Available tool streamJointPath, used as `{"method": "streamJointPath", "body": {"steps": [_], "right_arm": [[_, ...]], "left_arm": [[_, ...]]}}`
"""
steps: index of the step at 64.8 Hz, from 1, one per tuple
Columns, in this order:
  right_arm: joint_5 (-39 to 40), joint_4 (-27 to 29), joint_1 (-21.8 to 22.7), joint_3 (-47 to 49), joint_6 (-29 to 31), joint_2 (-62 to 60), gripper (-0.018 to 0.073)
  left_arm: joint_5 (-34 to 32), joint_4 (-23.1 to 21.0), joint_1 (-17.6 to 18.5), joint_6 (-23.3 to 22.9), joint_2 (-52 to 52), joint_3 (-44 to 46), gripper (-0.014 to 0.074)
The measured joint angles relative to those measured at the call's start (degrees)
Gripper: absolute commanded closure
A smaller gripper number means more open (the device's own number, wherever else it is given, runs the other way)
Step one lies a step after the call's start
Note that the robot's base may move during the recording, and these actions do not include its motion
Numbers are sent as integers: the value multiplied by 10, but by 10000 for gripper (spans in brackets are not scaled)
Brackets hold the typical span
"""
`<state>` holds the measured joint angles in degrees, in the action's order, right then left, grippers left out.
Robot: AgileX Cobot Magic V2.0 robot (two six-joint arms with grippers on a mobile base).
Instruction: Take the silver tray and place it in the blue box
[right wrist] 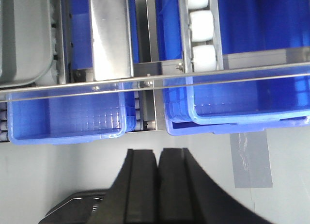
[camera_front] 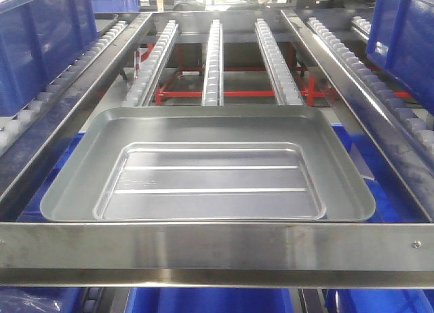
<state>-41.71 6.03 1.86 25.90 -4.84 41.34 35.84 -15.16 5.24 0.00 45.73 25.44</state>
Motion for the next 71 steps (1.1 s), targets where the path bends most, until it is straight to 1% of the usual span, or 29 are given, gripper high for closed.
{"method": "streamJointPath", "body": {"steps": [4, 10, 20, 23, 28, 32, 37, 41, 43, 45, 49, 53, 61, 68, 71], "right_arm": [[-12, 0, 0, 3, 0, 9, 502], [-30, 0, 0, 14, 0, 33, 501], [-21, 0, 0, 43, -9, 85, 498], [-13, 0, -2, 53, -20, 107, 498], [3, -8, -15, 67, -41, 139, 498], [14, -20, -40, 80, -66, 164, 498], [27, -48, -79, 98, -111, 193, 498], [34, -82, -118, 114, -153, 220, 498], [38, -96, -133, 122, -173, 232, 498], [40, -118, -156, 134, -202, 252, 498], [43, -141, -181, 154, -241, 281, 498], [44, -154, -205, 175, -264, 315, 498], [43, -161, -241, 231, -281, 387, 498], [39, -160, -260, 281, -283, 445, 500], [38, -151, -264, 298, -284, 470, 500]], "left_arm": [[1, -6, 1, 0, 11, 1, 603], [6, -12, 18, 0, 21, 7, 602], [0, -15, 78, 0, 46, 40, 602], [-10, -16, 94, -12, 63, 48, 602], [-26, -3, 120, -58, 103, 64, 602], [-33, 27, 138, -101, 141, 82, 602], [-35, 91, 167, -171, 199, 117, 602], [-36, 130, 188, -212, 244, 145, 602], [-36, 141, 200, -226, 262, 161, 602], [-36, 152, 211, -236, 289, 178, 602], [-37, 155, 229, -245, 321, 205, 602], [-39, 156, 243, -249, 355, 228, 602], [-40, 156, 262, -251, 411, 272, 602], [-33, 157, 265, -255, 446, 302, 602], [-26, 163, 265, -267, 457, 315, 602]]}}
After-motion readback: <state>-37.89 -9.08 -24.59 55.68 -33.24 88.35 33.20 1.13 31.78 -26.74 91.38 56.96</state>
